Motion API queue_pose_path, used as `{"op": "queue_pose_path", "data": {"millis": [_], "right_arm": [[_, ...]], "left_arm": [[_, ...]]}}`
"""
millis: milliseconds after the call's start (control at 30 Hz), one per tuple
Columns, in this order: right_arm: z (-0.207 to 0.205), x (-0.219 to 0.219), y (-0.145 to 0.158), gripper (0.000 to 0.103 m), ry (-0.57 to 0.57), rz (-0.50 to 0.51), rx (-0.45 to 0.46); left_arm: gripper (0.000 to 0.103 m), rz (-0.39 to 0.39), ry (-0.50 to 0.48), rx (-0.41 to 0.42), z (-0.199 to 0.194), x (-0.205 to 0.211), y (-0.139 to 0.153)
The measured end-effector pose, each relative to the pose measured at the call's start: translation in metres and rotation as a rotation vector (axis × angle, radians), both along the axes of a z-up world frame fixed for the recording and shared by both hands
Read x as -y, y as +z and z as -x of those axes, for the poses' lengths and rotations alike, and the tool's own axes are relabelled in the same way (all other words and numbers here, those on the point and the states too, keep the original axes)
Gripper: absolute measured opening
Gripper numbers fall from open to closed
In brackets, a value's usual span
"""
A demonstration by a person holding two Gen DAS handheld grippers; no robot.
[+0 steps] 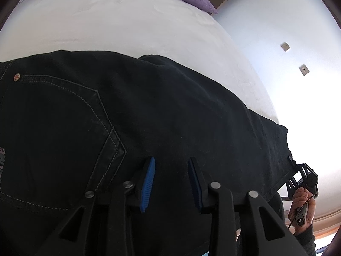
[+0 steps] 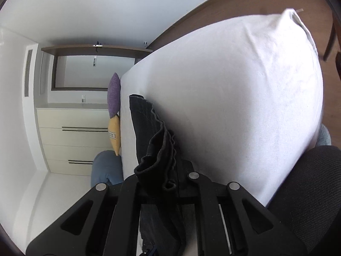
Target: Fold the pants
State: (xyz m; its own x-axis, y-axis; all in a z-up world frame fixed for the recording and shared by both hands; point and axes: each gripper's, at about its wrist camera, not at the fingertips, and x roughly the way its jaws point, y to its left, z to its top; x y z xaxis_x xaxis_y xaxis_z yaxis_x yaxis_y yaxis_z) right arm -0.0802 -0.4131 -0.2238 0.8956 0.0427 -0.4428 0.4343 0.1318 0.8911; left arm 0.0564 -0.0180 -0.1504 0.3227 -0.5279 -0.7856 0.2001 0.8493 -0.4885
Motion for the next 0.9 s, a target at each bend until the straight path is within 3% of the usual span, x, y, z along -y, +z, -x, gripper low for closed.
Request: {"op": "queue_pose_path", "data": {"millis": [100,133,233,267,367,400,433,500,633,900], "right_arm": [[-0.021,-0.014,0.033,0.007,0.042,0.149,-0.061],[-0.03,-0.031,0.05,0.007,0.084,0.246,-0.096],[-0.079,-0.104,0.1,0.007,0.338,0.63,-0.174],[-0.096,-0.142,0.11,0.007,0.444,0.808,-0.219],[-0.132,-0.246,0.088,0.007,0.71,1.286,-0.405],[-0.138,-0.267,0.075,0.007,0.767,1.375,-0.442],[-0.142,-0.283,0.063,0.007,0.806,1.441,-0.468],[-0.145,-0.299,0.05,0.007,0.837,1.476,-0.486],[-0.155,-0.291,0.056,0.007,0.806,1.453,-0.484],[-0.144,-0.306,0.063,0.007,0.746,1.552,-0.449]], "left_arm": [[0.035,0.036,0.017,-0.018,-0.002,-0.007,-0.003],[0.035,0.041,0.018,-0.02,-0.002,-0.008,-0.003],[0.035,0.052,0.025,-0.027,-0.002,-0.011,-0.003],[0.038,0.059,0.031,-0.031,-0.002,-0.012,-0.003],[0.061,0.097,0.045,-0.039,-0.002,-0.012,0.003],[0.07,0.102,0.05,-0.04,-0.001,-0.01,0.006],[0.072,0.114,0.051,-0.039,-0.001,-0.008,0.01],[0.075,0.165,0.05,-0.035,0.0,-0.006,0.019],[0.087,0.254,0.036,-0.052,-0.003,0.007,0.028],[0.09,0.332,-0.109,-0.193,-0.019,0.085,0.02]]}}
